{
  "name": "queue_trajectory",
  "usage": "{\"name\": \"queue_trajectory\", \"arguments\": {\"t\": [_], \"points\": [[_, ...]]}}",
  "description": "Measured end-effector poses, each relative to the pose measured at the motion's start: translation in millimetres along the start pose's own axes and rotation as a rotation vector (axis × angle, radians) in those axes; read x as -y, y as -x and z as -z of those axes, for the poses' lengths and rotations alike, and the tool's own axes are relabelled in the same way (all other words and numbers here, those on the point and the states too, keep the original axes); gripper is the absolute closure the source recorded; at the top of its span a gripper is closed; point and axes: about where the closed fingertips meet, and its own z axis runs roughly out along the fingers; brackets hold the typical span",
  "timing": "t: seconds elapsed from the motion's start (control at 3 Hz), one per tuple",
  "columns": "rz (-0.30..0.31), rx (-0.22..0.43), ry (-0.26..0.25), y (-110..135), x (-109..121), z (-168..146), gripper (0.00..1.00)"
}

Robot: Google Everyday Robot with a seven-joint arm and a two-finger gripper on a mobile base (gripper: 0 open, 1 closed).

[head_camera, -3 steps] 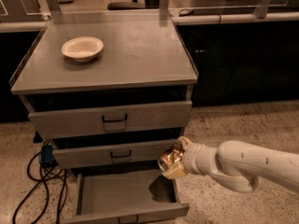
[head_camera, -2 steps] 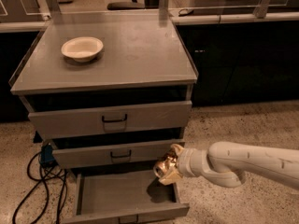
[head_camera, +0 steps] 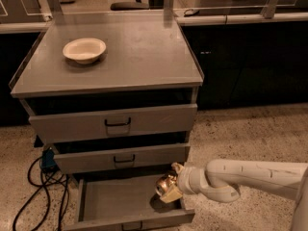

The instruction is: Place orange can into bottom drawer

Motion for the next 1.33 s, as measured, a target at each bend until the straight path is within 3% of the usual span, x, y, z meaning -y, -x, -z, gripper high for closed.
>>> {"name": "queue_trajectory", "arguments": {"t": [0.33,0.67,1.0,1.33], "points": [[0.003,0.001,-0.002,1.4,1.1,0.9,1.0],[0.056,0.01,0.058,1.8,8.6,-9.4,1.0],[0.179,0.037,0.164,5.8,23.5,-35.3,1.0],[0.178,0.036,0.164,5.7,23.3,-35.5,1.0]]}}
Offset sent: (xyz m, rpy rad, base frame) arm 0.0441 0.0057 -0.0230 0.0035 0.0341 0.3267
